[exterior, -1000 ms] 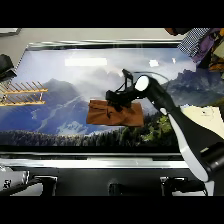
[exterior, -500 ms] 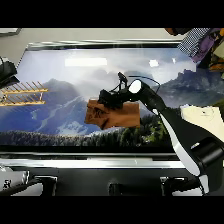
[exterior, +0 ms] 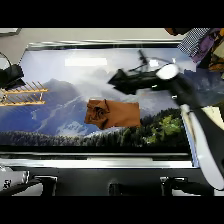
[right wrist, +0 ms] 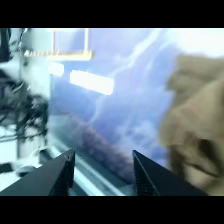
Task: Fold the clothes and pants, and hang the long-sleeved shirts on hangers.
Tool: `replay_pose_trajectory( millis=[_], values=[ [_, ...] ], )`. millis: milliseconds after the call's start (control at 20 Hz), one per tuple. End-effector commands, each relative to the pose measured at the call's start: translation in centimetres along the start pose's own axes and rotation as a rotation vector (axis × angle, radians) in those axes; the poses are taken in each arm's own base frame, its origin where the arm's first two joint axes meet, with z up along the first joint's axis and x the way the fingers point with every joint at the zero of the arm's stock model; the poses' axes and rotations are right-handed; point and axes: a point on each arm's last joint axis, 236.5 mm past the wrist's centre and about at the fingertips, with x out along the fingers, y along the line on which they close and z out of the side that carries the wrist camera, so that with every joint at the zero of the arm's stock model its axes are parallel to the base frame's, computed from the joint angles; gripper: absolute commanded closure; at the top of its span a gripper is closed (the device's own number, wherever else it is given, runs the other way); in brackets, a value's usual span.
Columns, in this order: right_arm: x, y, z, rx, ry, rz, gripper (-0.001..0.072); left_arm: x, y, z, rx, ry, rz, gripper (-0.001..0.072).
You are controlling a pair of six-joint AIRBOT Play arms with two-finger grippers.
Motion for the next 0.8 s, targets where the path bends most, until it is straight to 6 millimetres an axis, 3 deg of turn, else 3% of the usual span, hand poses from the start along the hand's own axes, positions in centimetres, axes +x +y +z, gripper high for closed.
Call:
replay_pose_trajectory(
  millis=[0,100,250,450,750],
  values=[
    [-8.8,-7.8,1.6,-0.011,0.004,-0.216,0.0276,0.0,-0.1,-0.2,0.003,0.005,-0.001,0.0693],
    [-12.7,-13.2,2.0,0.033,0.001,-0.331,0.0239,0.0,-0.1,-0.2,0.003,0.005,-0.001,0.0693],
    [-14.8,-18.8,1.8,0.118,-0.035,-0.366,0.0239,0.0,-0.1,-0.1,0.003,0.005,-0.001,0.0692],
    [-12.5,-23.4,-1.1,0.173,-0.013,-0.371,0.0238,0.0,-0.1,-0.1,0.003,0.005,-0.001,0.0692],
    [-8.9,-26.4,-6.0,0.276,0.049,-0.298,0.0221,0.0,-0.1,-0.2,0.003,0.005,-0.001,0.0692]
  ],
)
